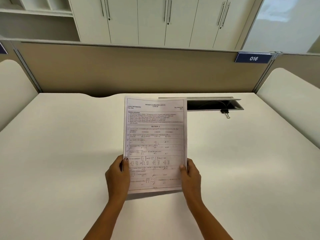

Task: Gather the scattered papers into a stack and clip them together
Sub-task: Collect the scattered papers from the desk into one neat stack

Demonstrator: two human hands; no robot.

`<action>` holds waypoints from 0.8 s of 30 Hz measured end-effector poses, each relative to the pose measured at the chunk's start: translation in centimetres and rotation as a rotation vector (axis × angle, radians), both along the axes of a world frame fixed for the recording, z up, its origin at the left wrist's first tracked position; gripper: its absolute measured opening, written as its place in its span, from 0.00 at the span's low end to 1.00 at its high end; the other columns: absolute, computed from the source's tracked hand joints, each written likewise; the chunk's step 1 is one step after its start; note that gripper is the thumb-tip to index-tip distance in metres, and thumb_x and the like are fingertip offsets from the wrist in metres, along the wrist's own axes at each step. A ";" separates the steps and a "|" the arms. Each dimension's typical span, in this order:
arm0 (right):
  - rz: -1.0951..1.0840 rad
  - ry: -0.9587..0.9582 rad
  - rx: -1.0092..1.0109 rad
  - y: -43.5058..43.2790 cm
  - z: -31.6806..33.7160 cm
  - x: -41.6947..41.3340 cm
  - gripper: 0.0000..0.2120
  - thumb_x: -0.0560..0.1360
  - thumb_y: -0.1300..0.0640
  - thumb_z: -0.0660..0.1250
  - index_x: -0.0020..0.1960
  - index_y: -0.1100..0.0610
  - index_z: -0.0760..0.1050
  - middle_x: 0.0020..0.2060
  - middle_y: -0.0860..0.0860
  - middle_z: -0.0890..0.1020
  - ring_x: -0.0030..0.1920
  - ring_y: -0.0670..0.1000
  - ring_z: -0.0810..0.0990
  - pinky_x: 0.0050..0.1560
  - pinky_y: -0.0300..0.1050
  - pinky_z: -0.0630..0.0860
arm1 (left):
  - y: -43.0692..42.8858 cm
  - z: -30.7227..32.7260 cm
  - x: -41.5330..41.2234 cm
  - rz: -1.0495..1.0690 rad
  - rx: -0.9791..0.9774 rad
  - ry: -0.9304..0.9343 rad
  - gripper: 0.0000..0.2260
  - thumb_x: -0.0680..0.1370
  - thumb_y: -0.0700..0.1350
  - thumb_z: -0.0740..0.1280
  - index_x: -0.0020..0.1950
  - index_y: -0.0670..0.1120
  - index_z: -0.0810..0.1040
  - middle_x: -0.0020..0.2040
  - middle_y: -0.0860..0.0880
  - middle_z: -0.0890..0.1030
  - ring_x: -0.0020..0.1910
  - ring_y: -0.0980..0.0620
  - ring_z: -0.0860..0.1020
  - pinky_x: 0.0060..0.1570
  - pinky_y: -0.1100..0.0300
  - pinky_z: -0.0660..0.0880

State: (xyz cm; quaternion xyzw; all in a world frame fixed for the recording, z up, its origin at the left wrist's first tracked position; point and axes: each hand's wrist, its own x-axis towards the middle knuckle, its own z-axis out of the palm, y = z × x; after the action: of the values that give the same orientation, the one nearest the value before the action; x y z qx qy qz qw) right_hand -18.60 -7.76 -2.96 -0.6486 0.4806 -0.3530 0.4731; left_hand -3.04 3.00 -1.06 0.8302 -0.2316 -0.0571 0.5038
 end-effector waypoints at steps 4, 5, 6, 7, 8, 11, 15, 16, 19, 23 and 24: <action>-0.010 0.137 0.093 -0.3 0.1 -0.1 0.11 0.80 0.61 0.55 0.57 0.56 0.74 0.50 0.51 0.81 0.50 0.51 0.80 0.49 0.43 0.78 | 0.2 -0.6 0.8 -0.042 0.134 0.074 0.12 0.80 0.43 0.58 0.55 0.43 0.80 0.50 0.45 0.83 0.41 0.50 0.75 0.34 0.67 0.67; -0.018 0.171 0.103 -0.3 0.1 -0.1 0.12 0.79 0.62 0.55 0.56 0.56 0.74 0.50 0.51 0.81 0.49 0.51 0.79 0.48 0.42 0.76 | 0.2 -0.8 0.9 -0.046 0.151 0.102 0.12 0.80 0.43 0.59 0.56 0.42 0.80 0.51 0.44 0.83 0.41 0.50 0.75 0.37 0.64 0.69; -0.028 0.205 0.101 -0.3 0.1 -0.2 0.12 0.79 0.63 0.54 0.57 0.57 0.74 0.50 0.51 0.80 0.49 0.51 0.78 0.48 0.41 0.74 | 0.3 -1.0 0.9 -0.046 0.163 0.128 0.12 0.80 0.43 0.59 0.56 0.42 0.80 0.52 0.44 0.83 0.42 0.49 0.75 0.40 0.61 0.70; -0.037 0.238 0.090 -0.3 0.0 -0.2 0.13 0.79 0.64 0.54 0.58 0.57 0.74 0.51 0.52 0.80 0.50 0.50 0.77 0.49 0.40 0.73 | 0.3 -1.2 0.9 -0.042 0.171 0.146 0.12 0.80 0.43 0.60 0.57 0.41 0.80 0.52 0.43 0.83 0.42 0.49 0.75 0.42 0.60 0.71; -0.047 0.270 0.072 -0.3 0.0 -0.2 0.14 0.79 0.65 0.54 0.59 0.58 0.74 0.53 0.53 0.80 0.50 0.50 0.76 0.51 0.40 0.72 | 0.3 -1.4 0.8 -0.036 0.178 0.156 0.12 0.80 0.42 0.61 0.57 0.41 0.80 0.52 0.43 0.83 0.42 0.48 0.75 0.43 0.59 0.71; -0.071 0.352 0.038 -0.4 -0.2 -0.2 0.15 0.78 0.67 0.55 0.61 0.61 0.74 0.55 0.57 0.79 0.53 0.54 0.76 0.54 0.41 0.71 | 0.5 -1.8 0.6 -0.019 0.194 0.169 0.10 0.78 0.40 0.63 0.56 0.40 0.81 0.50 0.42 0.84 0.40 0.47 0.76 0.42 0.58 0.73; -0.069 0.426 0.004 0.0 -0.4 -0.2 0.14 0.78 0.67 0.57 0.60 0.61 0.74 0.54 0.57 0.79 0.53 0.55 0.77 0.53 0.40 0.72 | 0.7 -1.8 0.3 0.005 0.205 0.186 0.11 0.77 0.39 0.65 0.58 0.41 0.80 0.50 0.42 0.84 0.38 0.47 0.76 0.43 0.58 0.74; -0.067 0.446 -0.012 0.1 -0.5 -0.3 0.13 0.77 0.67 0.57 0.59 0.61 0.75 0.53 0.57 0.78 0.51 0.54 0.76 0.51 0.40 0.72 | 0.7 -1.9 0.3 0.002 0.205 0.189 0.12 0.77 0.39 0.65 0.59 0.42 0.80 0.49 0.42 0.84 0.38 0.47 0.76 0.42 0.59 0.73; -0.046 0.512 -0.029 0.2 -0.5 -0.4 0.11 0.76 0.69 0.56 0.53 0.63 0.75 0.48 0.57 0.74 0.43 0.51 0.72 0.44 0.38 0.69 | 0.7 -1.9 0.3 -0.005 0.213 0.164 0.13 0.76 0.39 0.65 0.60 0.44 0.79 0.47 0.42 0.85 0.38 0.46 0.76 0.41 0.58 0.73; -0.027 0.577 -0.066 0.2 -0.5 -0.3 0.09 0.76 0.70 0.57 0.52 0.64 0.74 0.46 0.53 0.67 0.47 0.54 0.73 0.46 0.38 0.69 | 0.6 -2.3 0.3 -0.001 0.236 0.116 0.12 0.77 0.38 0.64 0.60 0.41 0.79 0.48 0.40 0.84 0.36 0.48 0.75 0.38 0.61 0.71; -0.020 0.598 -0.069 0.1 -0.5 -0.3 0.09 0.76 0.69 0.57 0.53 0.64 0.74 0.46 0.52 0.67 0.48 0.54 0.72 0.47 0.38 0.69 | 0.5 -2.4 0.3 0.002 0.242 0.108 0.12 0.77 0.39 0.64 0.59 0.40 0.79 0.48 0.40 0.84 0.36 0.48 0.75 0.38 0.61 0.71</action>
State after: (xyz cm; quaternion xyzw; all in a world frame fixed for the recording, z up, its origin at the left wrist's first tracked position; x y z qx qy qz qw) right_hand -18.88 -7.65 -3.45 -0.7347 0.5927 -0.1672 0.2845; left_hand -2.70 3.52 -3.50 0.8809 -0.1947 -0.1284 0.4119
